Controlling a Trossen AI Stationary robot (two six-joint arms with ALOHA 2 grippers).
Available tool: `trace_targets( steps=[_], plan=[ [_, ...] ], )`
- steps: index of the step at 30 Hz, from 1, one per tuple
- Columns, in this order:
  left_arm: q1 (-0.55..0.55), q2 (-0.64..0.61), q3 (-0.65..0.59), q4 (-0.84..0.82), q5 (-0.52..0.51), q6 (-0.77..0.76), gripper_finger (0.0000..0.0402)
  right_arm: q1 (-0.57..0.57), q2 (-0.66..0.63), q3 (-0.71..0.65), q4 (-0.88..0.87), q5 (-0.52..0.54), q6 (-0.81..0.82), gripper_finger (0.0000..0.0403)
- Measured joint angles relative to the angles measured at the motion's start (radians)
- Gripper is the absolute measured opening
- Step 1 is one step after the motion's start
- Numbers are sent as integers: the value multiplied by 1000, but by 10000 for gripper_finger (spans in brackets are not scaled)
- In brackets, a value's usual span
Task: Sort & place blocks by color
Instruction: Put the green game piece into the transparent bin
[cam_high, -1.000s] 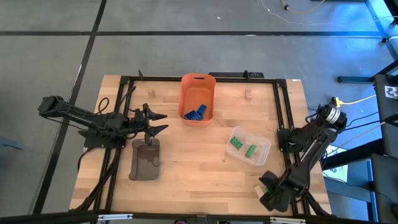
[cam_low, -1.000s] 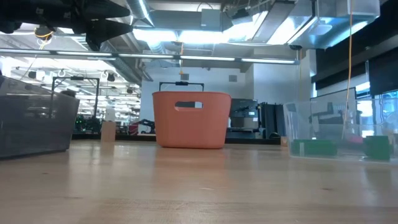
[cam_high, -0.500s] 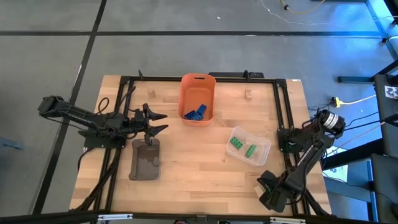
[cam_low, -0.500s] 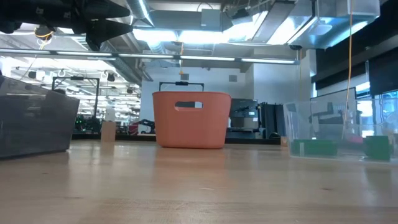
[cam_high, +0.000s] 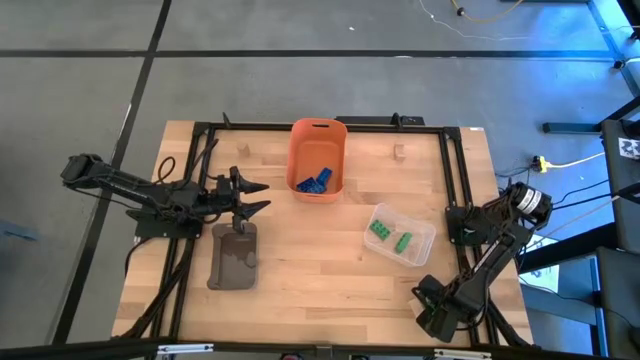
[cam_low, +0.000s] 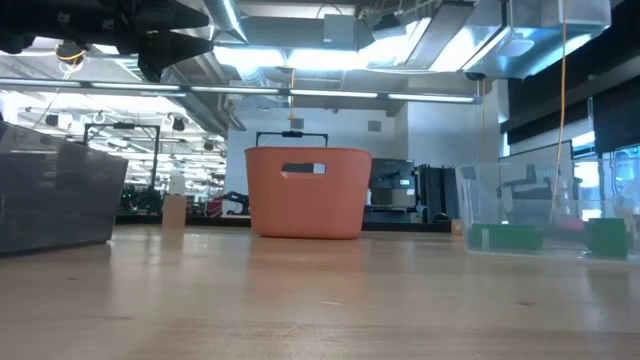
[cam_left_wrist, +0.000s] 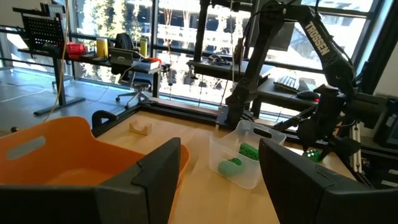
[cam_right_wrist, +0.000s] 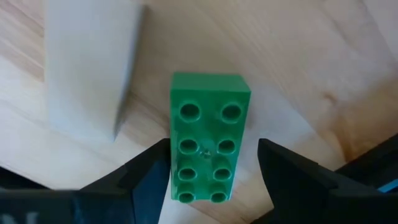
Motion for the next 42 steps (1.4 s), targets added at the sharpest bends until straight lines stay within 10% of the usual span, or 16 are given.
trace_targets(
  steps=[11, 21, 34, 42],
  plan=[
    [0, 0, 0, 0, 0, 0, 210, 0, -1, 0, -8, -13, -41, 138],
    [0, 0, 0, 0, 0, 0, 210, -12, -91, 5, -8, -9, -175, 137],
    [0, 0, 0, 0, 0, 0, 210, -103, -373, 94, 16, 701, -682, 137],
    [0, 0, 0, 1, 0, 0, 210, -249, -510, -38, -80, 856, -786, 137]
  ],
)
